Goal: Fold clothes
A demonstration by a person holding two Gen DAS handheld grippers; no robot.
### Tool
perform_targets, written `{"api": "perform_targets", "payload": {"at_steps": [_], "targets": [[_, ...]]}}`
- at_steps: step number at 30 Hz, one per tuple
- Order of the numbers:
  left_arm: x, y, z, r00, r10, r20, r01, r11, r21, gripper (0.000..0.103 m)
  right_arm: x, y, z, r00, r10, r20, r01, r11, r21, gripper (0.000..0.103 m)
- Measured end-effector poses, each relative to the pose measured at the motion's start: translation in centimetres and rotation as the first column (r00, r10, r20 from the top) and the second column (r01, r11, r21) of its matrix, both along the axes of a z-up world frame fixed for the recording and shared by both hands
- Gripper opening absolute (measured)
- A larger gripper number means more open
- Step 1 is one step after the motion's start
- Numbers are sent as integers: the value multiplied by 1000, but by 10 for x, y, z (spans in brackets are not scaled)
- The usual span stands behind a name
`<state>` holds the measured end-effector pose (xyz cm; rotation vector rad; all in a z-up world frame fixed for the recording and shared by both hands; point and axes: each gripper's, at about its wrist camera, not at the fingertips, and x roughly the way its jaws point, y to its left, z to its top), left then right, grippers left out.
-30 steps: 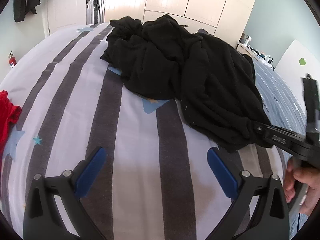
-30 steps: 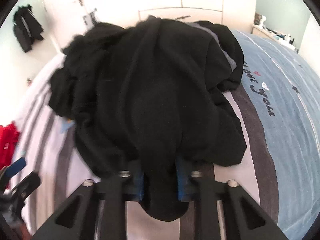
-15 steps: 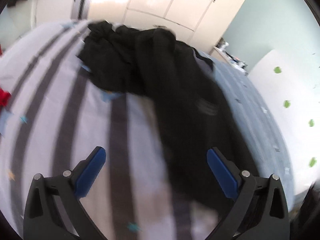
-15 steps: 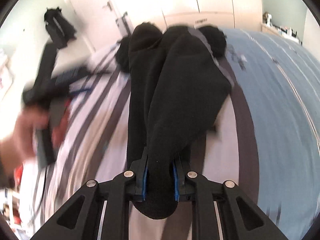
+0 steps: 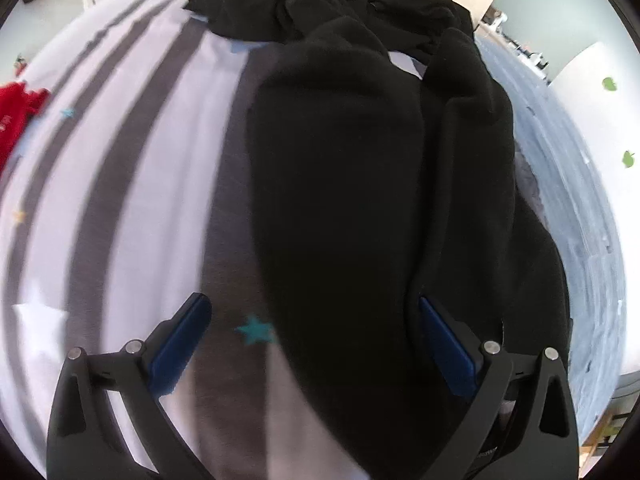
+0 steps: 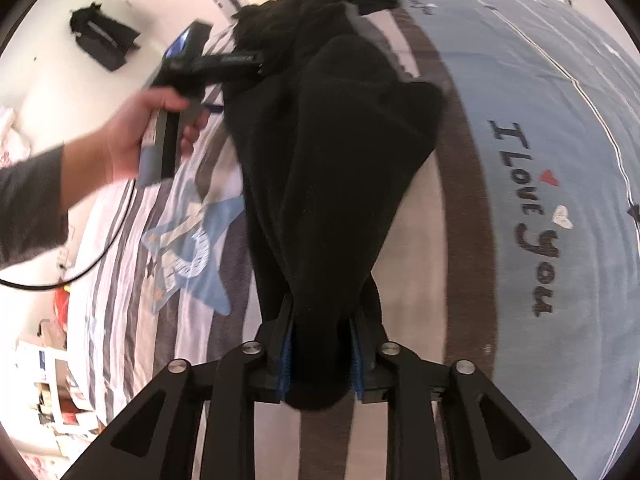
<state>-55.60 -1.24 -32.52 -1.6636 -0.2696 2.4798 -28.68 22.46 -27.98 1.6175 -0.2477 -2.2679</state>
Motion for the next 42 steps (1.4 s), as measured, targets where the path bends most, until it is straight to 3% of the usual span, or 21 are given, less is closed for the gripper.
{"api": "perform_targets", "payload": {"at_steps": [2,4,5,9,12,16,20,24,28,30,32,36,37,42], "targets": [[-3,8,1,999,-53,-12,53,998,17,33,-1,5,-2,1000,-5,8,5,1000,-5,28],[-3,16,7,996,-91,-13,91,995,34,15,-2,10,-3,1000,-10,17,10,1000,-10,32],[2,15,13,995,-94,-35,95,995,34,13,-2,11,-4,1000,-8,19,8,1000,-13,33],[39,-6,40,994,-49,-94,55,997,60,12,1,12,1,1000,8,12,-7,999,-36,36],[88,-28,50,995,-28,-93,31,999,28,12,5,14,7,1000,22,13,-21,997,-68,41],[184,-67,50,999,47,-5,-47,999,12,11,24,22,9,998,56,27,-53,994,-91,41],[272,-96,48,987,138,86,-140,990,13,11,28,21,14,997,75,33,-72,993,-95,41],[323,-101,46,974,168,152,-174,984,29,19,4,16,14,998,58,20,-56,995,-82,41],[337,-107,73,965,218,146,-229,972,60,50,-44,12,17,999,9,-31,-12,997,-72,42],[342,-109,97,974,216,73,-220,974,53,52,-76,7,9,998,-3,-55,-1,998,-68,47],[335,-111,113,979,205,-9,-205,979,22,65,-106,3,1,997,-20,-77,16,999,-48,49],[276,-135,104,981,187,-57,-185,982,33,67,-155,0,-17,998,-42,-54,38,997,-66,49],[295,-140,88,981,178,-73,-175,984,42,67,-166,0,-22,998,-48,-44,45,996,-76,49],[212,-128,75,983,64,-171,-64,998,7,67,-195,-1,-40,999,-50,-17,48,992,-113,49]]}}
